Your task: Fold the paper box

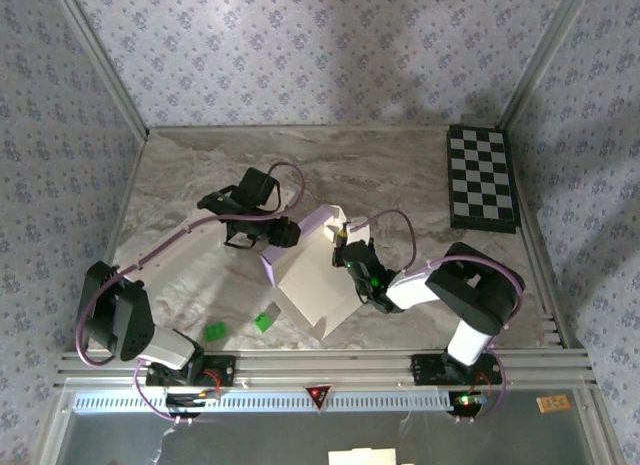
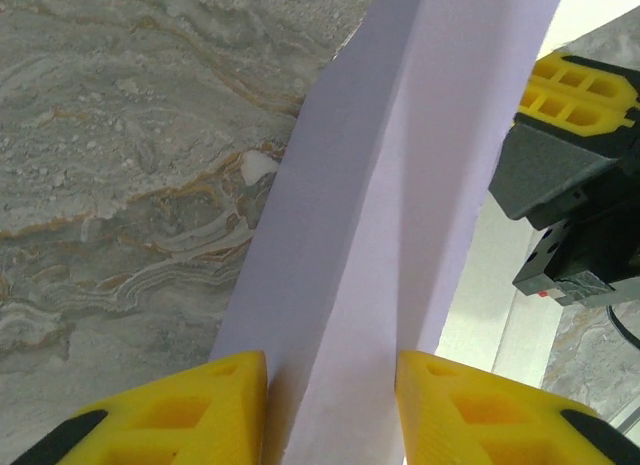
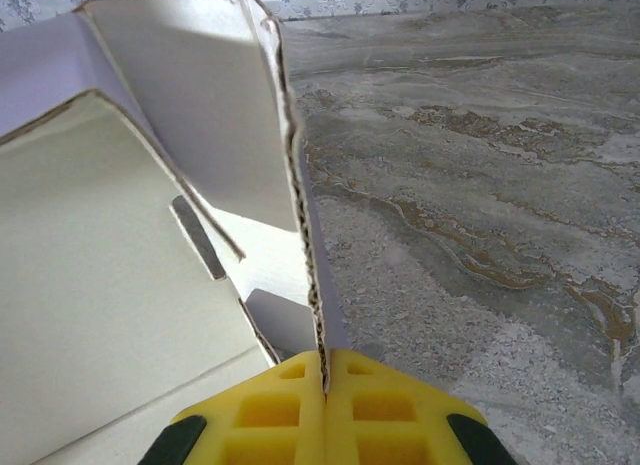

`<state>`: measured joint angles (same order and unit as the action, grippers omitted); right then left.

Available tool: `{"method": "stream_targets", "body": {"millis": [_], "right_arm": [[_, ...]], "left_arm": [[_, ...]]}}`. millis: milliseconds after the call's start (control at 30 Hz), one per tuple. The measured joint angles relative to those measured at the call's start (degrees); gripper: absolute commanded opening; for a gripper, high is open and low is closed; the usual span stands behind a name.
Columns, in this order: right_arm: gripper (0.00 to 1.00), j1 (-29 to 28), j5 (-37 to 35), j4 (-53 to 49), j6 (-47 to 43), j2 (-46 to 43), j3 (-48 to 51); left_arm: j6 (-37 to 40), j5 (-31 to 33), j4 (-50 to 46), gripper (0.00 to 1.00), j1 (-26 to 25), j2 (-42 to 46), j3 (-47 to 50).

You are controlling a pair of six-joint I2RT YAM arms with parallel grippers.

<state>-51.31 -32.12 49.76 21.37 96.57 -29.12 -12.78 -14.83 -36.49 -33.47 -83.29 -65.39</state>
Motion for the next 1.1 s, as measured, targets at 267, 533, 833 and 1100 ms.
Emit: {"method": "stream_targets", "body": {"millis": [267, 533, 833, 1100], "right_arm": [[0.00, -3.52, -0.55, -3.87, 0.26, -1.16, -1.36], [0.00, -5.27, -3.23, -4.11, 1.55, 0.22, -1.99], [0.00, -6.86, -4.55, 0.72, 1.75, 3.19, -2.01], [0.00, -7.56, -4.33, 1.22, 1.75, 3.39, -2.01]], "left_arm": [[-3.52, -1.60, 3.93, 0.36, 0.48, 1.09, 2.45], [-5.16, -2.62, 5.14, 0.36, 0.59, 1.16, 2.97], [-7.08, -2.95, 5.84, 0.50, 0.59, 0.96, 2.21], [-10.99, -0.09, 5.92, 0.73, 0.46, -3.52, -8.41]]}}
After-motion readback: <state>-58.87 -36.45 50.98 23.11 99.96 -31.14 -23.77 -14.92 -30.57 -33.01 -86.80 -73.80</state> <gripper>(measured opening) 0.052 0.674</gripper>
